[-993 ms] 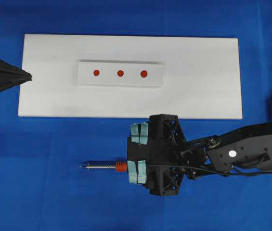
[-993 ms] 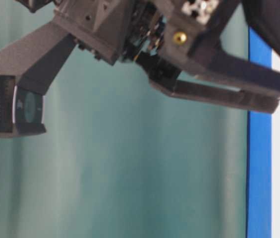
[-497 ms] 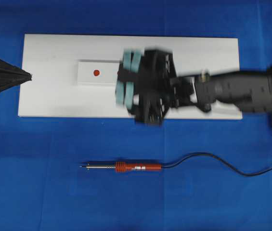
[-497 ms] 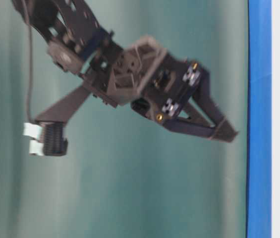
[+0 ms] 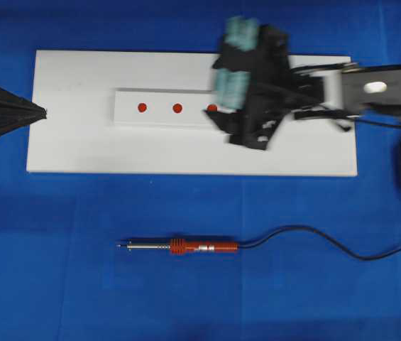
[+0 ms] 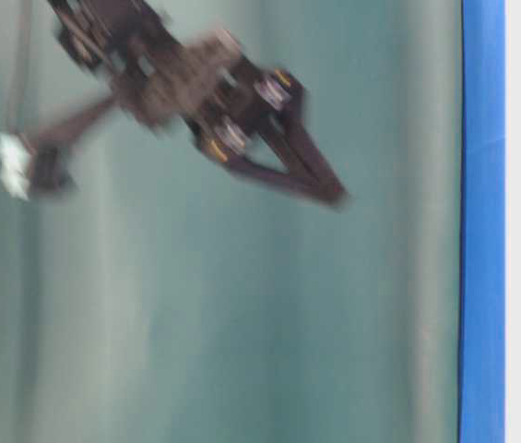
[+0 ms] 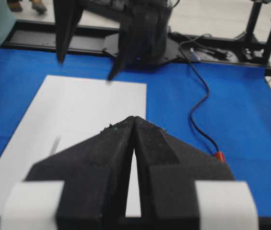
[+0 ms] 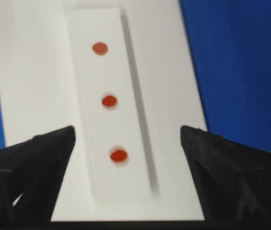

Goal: Touch the tip of the soldering iron to the mark.

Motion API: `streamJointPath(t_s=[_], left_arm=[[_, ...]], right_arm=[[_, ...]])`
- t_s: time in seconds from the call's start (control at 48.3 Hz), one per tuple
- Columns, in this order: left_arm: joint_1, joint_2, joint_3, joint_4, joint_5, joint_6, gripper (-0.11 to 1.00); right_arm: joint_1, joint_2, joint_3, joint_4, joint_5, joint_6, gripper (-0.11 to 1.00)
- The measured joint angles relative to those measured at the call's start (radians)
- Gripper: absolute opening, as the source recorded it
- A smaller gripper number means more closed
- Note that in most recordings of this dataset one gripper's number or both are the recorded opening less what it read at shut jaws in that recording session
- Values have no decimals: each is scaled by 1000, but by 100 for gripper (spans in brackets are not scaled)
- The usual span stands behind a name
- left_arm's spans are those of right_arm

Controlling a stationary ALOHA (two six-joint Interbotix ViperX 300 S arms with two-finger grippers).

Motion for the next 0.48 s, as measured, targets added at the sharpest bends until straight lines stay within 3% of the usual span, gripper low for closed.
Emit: streamJointPath(t_s=[0.476], left_arm=[[0,-12,0,0,0,0,0]], right_arm=[[-12,-618,353,-2,-14,-5,83]])
